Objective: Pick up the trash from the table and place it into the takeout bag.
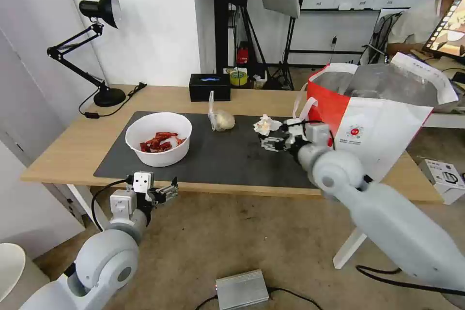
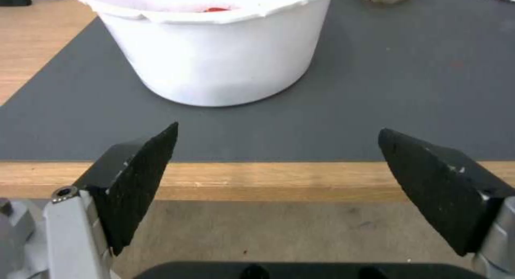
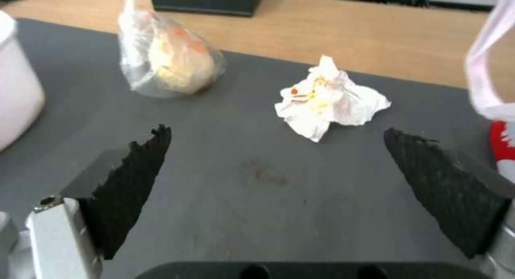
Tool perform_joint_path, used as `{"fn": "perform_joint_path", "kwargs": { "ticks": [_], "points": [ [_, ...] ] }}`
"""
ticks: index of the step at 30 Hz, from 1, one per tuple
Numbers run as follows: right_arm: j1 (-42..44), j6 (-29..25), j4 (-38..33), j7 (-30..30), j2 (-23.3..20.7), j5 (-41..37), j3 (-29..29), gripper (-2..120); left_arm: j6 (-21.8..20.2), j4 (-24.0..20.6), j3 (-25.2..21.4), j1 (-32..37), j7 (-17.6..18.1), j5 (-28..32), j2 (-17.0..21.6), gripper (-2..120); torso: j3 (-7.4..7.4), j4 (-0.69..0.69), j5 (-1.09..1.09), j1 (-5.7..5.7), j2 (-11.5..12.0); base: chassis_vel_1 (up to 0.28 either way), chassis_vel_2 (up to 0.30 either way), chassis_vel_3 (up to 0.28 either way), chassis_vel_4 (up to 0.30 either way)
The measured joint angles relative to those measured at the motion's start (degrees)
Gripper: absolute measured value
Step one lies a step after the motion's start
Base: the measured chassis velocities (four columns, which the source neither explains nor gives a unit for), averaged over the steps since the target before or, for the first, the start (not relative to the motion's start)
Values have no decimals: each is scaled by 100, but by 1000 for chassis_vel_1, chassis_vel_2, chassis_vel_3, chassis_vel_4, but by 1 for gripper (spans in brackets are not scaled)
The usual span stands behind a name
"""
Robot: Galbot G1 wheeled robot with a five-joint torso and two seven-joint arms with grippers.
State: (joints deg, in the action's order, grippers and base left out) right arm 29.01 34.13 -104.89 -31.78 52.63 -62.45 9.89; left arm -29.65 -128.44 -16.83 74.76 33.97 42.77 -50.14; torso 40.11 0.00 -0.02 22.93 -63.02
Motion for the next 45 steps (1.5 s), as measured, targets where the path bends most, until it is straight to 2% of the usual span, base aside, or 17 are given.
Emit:
{"fn": "perform_joint_path", "kwargs": {
  "ticks": [11, 25, 45],
  "points": [
    [-747, 332, 1012, -948, 751, -168, 417, 100, 0, 70, 77, -15, 0, -67, -56, 100, 0, 0, 1, 0, 0, 0, 0, 0, 0],
    [-1446, 573, 2268, -1455, 1613, -34, 661, 100, 14, 71, 113, 3, -2, -116, -131, 100, 0, 1, 1, 0, 0, 0, 0, 0, 0],
    [-2092, 717, 3668, -1752, 2167, -145, 678, 100, 24, 11, 120, 78, -2, -214, -234, 100, 0, 0, 2, 0, 0, 0, 0, 0, 0]
  ]
}}
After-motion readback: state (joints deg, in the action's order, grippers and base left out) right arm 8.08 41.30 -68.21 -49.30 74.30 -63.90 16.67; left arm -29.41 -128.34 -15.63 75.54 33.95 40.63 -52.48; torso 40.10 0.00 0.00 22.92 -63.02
